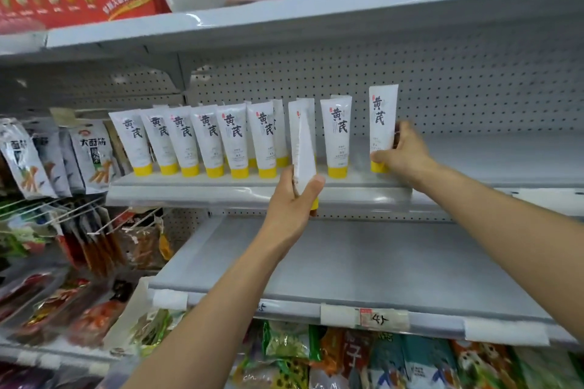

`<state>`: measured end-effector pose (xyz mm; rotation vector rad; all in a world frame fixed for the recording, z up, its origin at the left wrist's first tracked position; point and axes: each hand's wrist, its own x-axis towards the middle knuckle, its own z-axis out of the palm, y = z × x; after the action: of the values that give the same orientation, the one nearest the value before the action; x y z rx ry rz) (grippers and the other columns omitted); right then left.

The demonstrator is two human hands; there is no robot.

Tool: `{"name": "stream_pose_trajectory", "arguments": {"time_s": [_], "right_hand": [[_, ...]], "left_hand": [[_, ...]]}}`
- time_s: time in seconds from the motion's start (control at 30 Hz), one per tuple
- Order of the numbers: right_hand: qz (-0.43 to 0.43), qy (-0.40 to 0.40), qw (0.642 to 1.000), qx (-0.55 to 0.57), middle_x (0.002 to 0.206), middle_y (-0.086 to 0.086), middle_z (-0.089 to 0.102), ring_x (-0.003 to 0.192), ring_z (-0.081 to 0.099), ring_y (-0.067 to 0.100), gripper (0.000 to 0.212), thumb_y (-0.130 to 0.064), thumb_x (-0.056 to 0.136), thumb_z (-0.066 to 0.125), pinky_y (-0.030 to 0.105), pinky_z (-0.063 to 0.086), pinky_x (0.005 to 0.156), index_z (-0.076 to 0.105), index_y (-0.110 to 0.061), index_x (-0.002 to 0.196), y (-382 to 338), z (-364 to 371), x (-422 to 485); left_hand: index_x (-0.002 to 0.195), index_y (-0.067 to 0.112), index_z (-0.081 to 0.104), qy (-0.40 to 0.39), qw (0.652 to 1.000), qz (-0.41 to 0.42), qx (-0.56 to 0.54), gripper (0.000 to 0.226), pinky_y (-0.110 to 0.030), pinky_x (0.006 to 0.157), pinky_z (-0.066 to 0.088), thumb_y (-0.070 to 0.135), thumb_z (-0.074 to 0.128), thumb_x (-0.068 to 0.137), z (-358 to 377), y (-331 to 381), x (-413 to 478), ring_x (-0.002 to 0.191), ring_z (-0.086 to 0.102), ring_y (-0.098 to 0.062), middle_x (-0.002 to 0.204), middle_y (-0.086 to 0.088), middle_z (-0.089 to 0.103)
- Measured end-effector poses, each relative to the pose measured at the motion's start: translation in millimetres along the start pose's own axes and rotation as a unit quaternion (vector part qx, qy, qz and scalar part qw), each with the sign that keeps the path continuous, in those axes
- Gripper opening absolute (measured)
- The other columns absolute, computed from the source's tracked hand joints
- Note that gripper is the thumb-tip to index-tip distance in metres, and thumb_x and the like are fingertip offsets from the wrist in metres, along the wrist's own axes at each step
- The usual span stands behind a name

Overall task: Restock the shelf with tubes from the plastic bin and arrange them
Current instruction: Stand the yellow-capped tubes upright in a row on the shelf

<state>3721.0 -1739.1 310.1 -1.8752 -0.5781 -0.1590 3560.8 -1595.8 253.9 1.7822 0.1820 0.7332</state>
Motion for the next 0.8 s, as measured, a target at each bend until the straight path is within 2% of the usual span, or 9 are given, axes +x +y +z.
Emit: {"name": "stream_pose_trajectory", "arguments": {"time_s": [0.23, 0.33, 0.57, 0.7, 0.8], "right_hand": [[0.021, -0.023, 0.998, -0.053, 0.108, 0.006, 0.052, 0.099, 0.053, 0.024, 0.06, 0.001, 0.078, 0.07, 0.035, 0.048, 0.076, 0.035, -0.008, 0.126, 15.0, 13.0, 34.5], [0.03, -0.025, 0.997, -0.066, 0.105, 0.005, 0.051, 0.096, 0.053, 0.024, 0.057, 0.0, 0.081, 0.067, 0.034, 0.046, 0.076, 0.034, -0.007, 0.126, 15.4, 19.8, 48.5], [0.041, -0.003, 0.994, -0.097, 0.106, 0.004, 0.049, 0.096, 0.048, 0.022, 0.055, -0.001, 0.082, 0.066, 0.033, 0.044, 0.08, 0.034, -0.007, 0.126, 19.0, 30.1, 67.3], [0.051, -0.012, 0.993, -0.104, 0.117, 0.01, 0.053, 0.106, 0.053, 0.027, 0.057, -0.005, 0.083, 0.068, 0.032, 0.043, 0.08, 0.033, -0.005, 0.129, 21.8, 29.6, 67.8], [0.056, 0.006, 0.991, -0.119, 0.128, 0.013, 0.05, 0.115, 0.052, 0.03, 0.068, -0.018, 0.081, 0.073, 0.039, 0.047, 0.092, 0.031, -0.005, 0.134, 26.6, 24.8, 63.7]], "left_hand": [[0.116, 0.026, 0.048, -0.012, 0.999, 0.034, -0.005, 0.027, -0.015, 0.055, 0.044, 0.039, 0.056, 0.094, 10.1, -5.8, 26.6, 0.073, 0.06, -0.013, 0.088, 0.005, 0.059], [0.122, 0.026, 0.047, -0.023, 0.999, 0.036, -0.015, 0.032, -0.013, 0.055, 0.045, 0.038, 0.056, 0.095, 13.8, -5.9, 34.7, 0.077, 0.061, -0.014, 0.095, 0.006, 0.058], [0.128, 0.024, 0.047, -0.034, 0.999, 0.039, -0.016, 0.039, -0.016, 0.055, 0.045, 0.042, 0.056, 0.094, 20.7, -8.1, 45.8, 0.072, 0.062, -0.014, 0.098, 0.004, 0.061], [0.125, 0.023, 0.049, -0.042, 0.998, 0.041, -0.019, 0.036, -0.016, 0.055, 0.043, 0.042, 0.053, 0.095, 21.6, -10.2, 48.0, 0.071, 0.062, -0.014, 0.089, 0.007, 0.059], [0.128, 0.024, 0.047, -0.048, 0.998, 0.042, -0.022, 0.037, -0.015, 0.054, 0.042, 0.043, 0.052, 0.096, 21.5, -10.0, 47.1, 0.075, 0.062, -0.016, 0.095, 0.008, 0.059]]}}
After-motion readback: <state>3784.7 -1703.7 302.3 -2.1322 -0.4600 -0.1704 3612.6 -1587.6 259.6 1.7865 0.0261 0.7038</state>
